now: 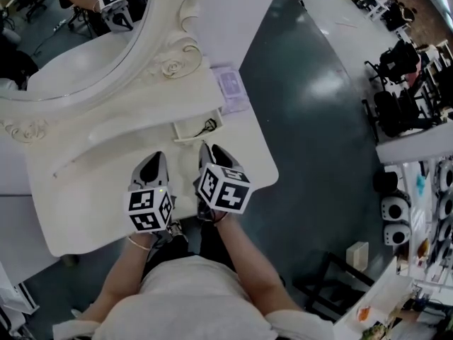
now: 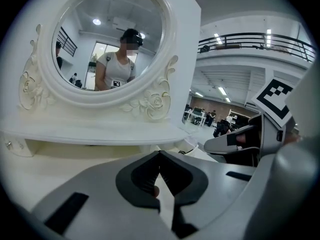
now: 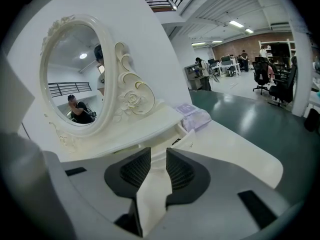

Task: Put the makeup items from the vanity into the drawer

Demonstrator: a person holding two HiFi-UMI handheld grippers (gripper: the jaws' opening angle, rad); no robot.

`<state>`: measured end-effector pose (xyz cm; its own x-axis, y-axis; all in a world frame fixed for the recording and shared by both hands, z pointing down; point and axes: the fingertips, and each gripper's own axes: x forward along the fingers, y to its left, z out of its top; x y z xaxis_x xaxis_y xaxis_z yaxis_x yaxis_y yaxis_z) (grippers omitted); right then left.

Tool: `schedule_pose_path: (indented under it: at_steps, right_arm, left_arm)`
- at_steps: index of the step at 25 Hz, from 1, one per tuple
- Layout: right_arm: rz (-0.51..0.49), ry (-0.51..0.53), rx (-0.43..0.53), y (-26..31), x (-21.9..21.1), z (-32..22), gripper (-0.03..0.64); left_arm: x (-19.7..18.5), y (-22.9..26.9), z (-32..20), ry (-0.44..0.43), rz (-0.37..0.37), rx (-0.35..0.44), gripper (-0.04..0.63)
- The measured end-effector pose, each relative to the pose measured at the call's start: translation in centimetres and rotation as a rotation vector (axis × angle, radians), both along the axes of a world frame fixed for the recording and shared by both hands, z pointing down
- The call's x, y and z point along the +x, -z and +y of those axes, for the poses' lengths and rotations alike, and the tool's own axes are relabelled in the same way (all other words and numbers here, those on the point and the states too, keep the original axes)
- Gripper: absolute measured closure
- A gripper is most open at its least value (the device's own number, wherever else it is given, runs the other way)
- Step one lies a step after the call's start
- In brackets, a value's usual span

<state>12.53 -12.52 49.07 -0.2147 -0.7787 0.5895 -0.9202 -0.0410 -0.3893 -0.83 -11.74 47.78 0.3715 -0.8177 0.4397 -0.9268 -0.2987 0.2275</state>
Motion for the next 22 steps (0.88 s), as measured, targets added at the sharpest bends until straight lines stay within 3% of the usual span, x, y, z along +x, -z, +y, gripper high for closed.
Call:
schedule_pose_path:
  at_steps: [11, 22]
  right_arm:
    - [0.026, 0.038, 0.049, 2.1, -0.2, 2.7, 0.556]
    - [0.080, 0.088, 0.095, 3.2, -0.6, 3.2, 0.591]
  left_arm:
    - [0.1, 2.2, 2.9, 0.012, 0.004, 0.035, 0.592]
    - [-0.4, 5.1, 2.1, 0.022, -0.005, 0.109, 0.592]
